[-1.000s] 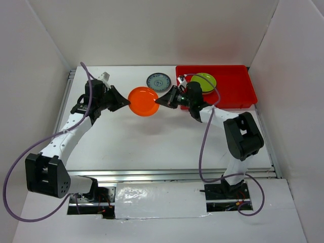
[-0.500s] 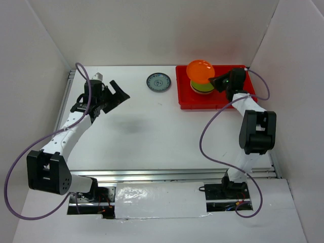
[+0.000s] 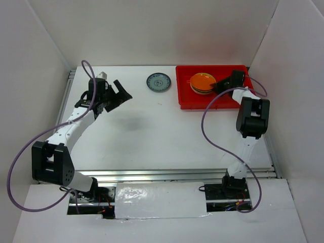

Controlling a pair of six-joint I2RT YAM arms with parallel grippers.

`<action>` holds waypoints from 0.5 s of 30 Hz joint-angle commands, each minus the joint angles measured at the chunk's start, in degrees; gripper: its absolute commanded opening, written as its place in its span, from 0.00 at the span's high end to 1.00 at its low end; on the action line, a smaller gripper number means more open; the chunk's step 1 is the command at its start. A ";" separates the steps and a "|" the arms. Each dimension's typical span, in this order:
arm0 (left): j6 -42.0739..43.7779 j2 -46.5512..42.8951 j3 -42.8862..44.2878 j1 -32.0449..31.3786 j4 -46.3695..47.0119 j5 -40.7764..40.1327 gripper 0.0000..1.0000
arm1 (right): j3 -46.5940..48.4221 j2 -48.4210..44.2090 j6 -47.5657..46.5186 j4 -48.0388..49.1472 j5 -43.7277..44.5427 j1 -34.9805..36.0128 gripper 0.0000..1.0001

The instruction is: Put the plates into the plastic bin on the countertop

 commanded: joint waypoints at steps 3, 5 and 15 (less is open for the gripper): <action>2.34 2.29 2.42 -0.43 4.94 1.96 0.01 | 3.23 -4.36 -2.20 1.14 -0.83 0.05 0.00; 2.78 4.04 3.47 -0.52 5.39 1.79 0.01 | 1.12 -8.92 -3.17 1.67 0.22 0.57 0.00; 2.00 26.16 20.83 -2.71 7.41 3.54 0.01 | -0.02 -22.72 -9.14 -7.29 4.89 0.93 0.00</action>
